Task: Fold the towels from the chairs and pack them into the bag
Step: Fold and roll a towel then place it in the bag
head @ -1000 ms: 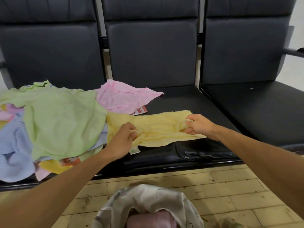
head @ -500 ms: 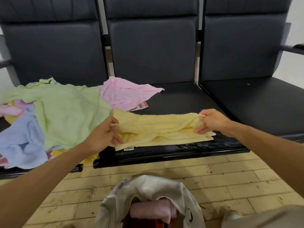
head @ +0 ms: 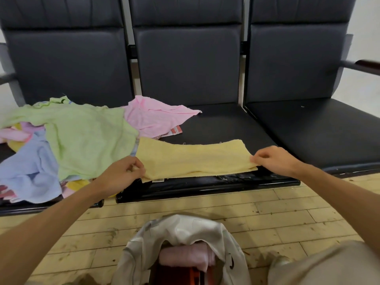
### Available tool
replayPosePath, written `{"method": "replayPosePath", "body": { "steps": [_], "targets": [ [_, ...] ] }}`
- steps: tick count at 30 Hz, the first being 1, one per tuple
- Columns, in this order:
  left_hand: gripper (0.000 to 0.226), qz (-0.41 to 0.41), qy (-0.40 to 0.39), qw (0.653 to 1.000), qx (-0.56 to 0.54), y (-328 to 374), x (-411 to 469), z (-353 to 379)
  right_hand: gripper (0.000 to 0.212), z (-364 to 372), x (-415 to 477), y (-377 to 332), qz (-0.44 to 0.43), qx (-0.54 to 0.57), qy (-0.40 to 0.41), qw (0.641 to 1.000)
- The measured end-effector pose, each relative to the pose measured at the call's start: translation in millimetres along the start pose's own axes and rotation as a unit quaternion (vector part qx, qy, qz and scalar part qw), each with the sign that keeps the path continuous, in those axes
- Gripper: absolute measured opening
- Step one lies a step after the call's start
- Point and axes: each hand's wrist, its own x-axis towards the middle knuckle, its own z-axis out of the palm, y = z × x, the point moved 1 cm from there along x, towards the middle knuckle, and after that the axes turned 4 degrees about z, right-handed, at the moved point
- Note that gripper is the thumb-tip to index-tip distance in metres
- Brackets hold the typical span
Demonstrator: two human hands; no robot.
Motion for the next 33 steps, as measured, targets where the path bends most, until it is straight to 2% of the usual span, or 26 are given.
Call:
{"method": "replayPosePath", "body": {
  "steps": [3, 5, 6, 8, 10, 14, 16, 18, 20, 22, 24, 27, 29, 31, 33],
  "targets": [
    [0.028, 0.008, 0.085, 0.996, 0.041, 6.0, 9.1, 7.0, 0.026, 4.5, 4.3, -6.7, 0.022, 0.012, 0.041, 0.999],
    [0.019, -0.009, 0.120, 0.989, 0.088, 2.9, 16.4, 10.1, 0.021, 9.3, 9.2, -12.4, 0.049, 0.003, 0.067, 0.997],
    [0.020, -0.030, 0.115, 0.985, 0.121, -0.9, 21.0, 12.0, 0.024, 11.8, 11.8, -14.9, 0.075, 0.004, 0.072, 0.995],
    [0.042, -0.073, 0.075, 0.977, 0.186, -7.0, 29.5, 14.8, 0.026, 17.6, 18.7, -18.0, 0.125, 0.019, 0.062, 0.990],
    [0.061, -0.104, 0.052, 0.974, 0.194, -6.4, 35.1, 16.0, 0.024, 21.2, 23.3, -24.8, 0.158, 0.031, 0.049, 0.986],
    [0.084, -0.098, 0.028, 0.970, 0.220, -5.5, 41.6, 20.3, 0.025, 26.7, 33.3, -35.4, 0.193, 0.045, 0.031, 0.980],
    [0.077, -0.081, 0.023, 0.970, 0.229, -5.9, 43.7, 24.0, 0.026, 26.1, 32.0, -40.0, 0.199, 0.063, 0.019, 0.978],
    [0.049, -0.068, -0.003, 0.969, 0.236, -0.7, 41.5, 26.0, 0.029, 22.9, 27.4, -39.6, 0.202, 0.089, -0.004, 0.975],
    [0.037, -0.067, 0.001, 0.985, 0.159, 7.5, 35.5, 22.7, 0.036, 17.3, 21.5, -36.1, 0.207, 0.118, -0.027, 0.971],
    [0.038, -0.096, 0.041, 0.994, -0.031, 16.1, 28.2, 14.3, 0.043, 12.6, 16.1, -31.3, 0.209, 0.155, -0.043, 0.965],
    [0.031, -0.142, 0.060, 0.962, -0.223, 24.8, 20.8, 4.3, 0.044, 8.8, 11.8, -29.3, 0.210, 0.217, -0.060, 0.951],
    [0.008, -0.227, 0.056, 0.877, -0.420, 36.5, 2.7, -5.6, 0.039, 10.2, 1.8, -30.0, 0.215, 0.290, -0.102, 0.927],
    [0.006, -0.249, 0.027, 0.864, -0.437, 38.3, -6.6, -8.1, 0.038, 15.6, -2.9, -27.7, 0.217, 0.323, -0.115, 0.914],
    [0.003, -0.259, 0.016, 0.874, -0.411, 34.7, -13.5, -7.2, 0.034, 20.1, -4.6, -26.3, 0.223, 0.349, -0.101, 0.905],
    [0.003, -0.262, 0.033, 0.884, -0.385, 28.9, -16.0, -3.8, 0.032, 22.2, -1.0, -25.5, 0.225, 0.339, -0.067, 0.911]
  ]
}}
